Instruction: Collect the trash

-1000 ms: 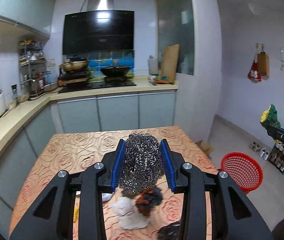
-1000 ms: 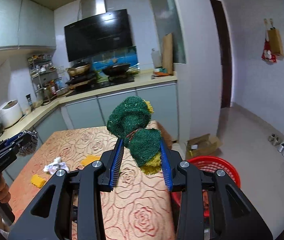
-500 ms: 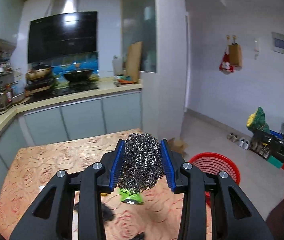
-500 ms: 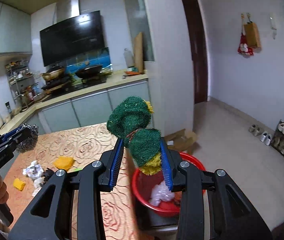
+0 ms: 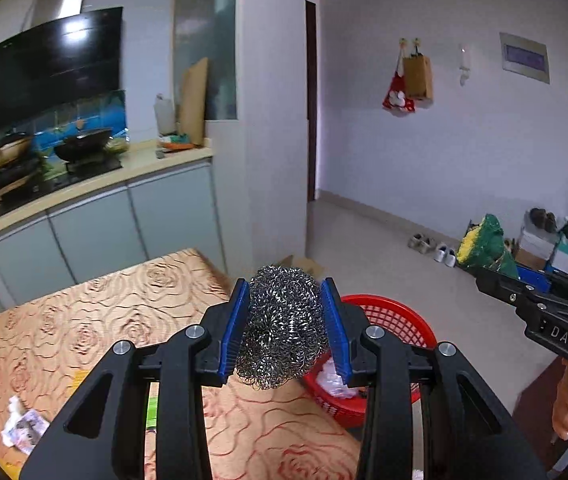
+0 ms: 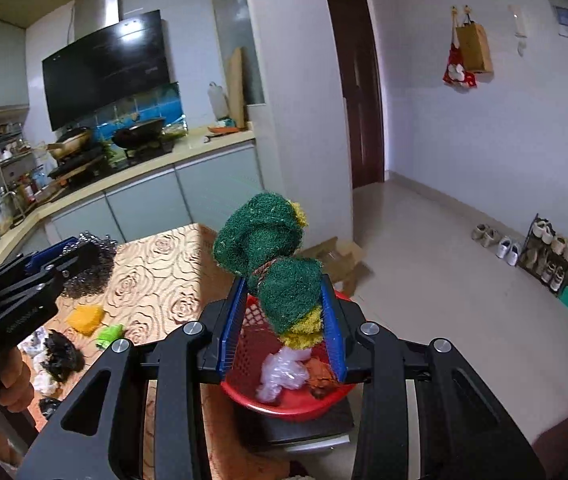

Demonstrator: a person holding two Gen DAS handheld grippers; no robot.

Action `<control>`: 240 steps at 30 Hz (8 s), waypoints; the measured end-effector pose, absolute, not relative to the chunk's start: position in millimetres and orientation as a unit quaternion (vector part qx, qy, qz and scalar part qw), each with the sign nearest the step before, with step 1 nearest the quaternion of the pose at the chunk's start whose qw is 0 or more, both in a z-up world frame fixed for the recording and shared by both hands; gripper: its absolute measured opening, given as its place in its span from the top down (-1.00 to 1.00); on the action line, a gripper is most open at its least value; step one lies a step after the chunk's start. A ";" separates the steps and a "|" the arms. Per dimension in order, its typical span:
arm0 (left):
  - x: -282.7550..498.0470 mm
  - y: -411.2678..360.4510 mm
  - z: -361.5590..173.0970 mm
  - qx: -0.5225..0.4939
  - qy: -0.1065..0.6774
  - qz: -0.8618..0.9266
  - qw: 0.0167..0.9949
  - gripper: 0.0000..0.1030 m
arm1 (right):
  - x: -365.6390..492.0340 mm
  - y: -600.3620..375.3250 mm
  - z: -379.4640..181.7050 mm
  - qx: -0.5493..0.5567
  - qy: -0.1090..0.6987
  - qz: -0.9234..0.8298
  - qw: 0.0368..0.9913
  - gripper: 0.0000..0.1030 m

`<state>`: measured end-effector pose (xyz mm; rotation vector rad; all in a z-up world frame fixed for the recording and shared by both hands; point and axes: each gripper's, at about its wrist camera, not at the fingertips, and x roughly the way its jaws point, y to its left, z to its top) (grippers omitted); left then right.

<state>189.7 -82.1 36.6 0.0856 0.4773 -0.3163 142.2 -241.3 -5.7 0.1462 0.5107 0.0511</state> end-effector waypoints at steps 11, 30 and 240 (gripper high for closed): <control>230.2 -117.1 1.0 0.034 0.291 -0.197 0.936 0.32 | 169.2 -255.6 -38.0 0.062 0.299 0.007 0.952 0.30; 270.3 -139.4 -46.6 0.008 0.357 -0.245 0.901 0.15 | 220.8 -251.6 -94.1 0.033 0.371 0.005 0.928 0.20; 38.4 280.6 3.8 -0.093 0.286 0.227 0.926 0.53 | 172.0 14.6 -12.4 -0.029 0.279 0.235 0.931 0.28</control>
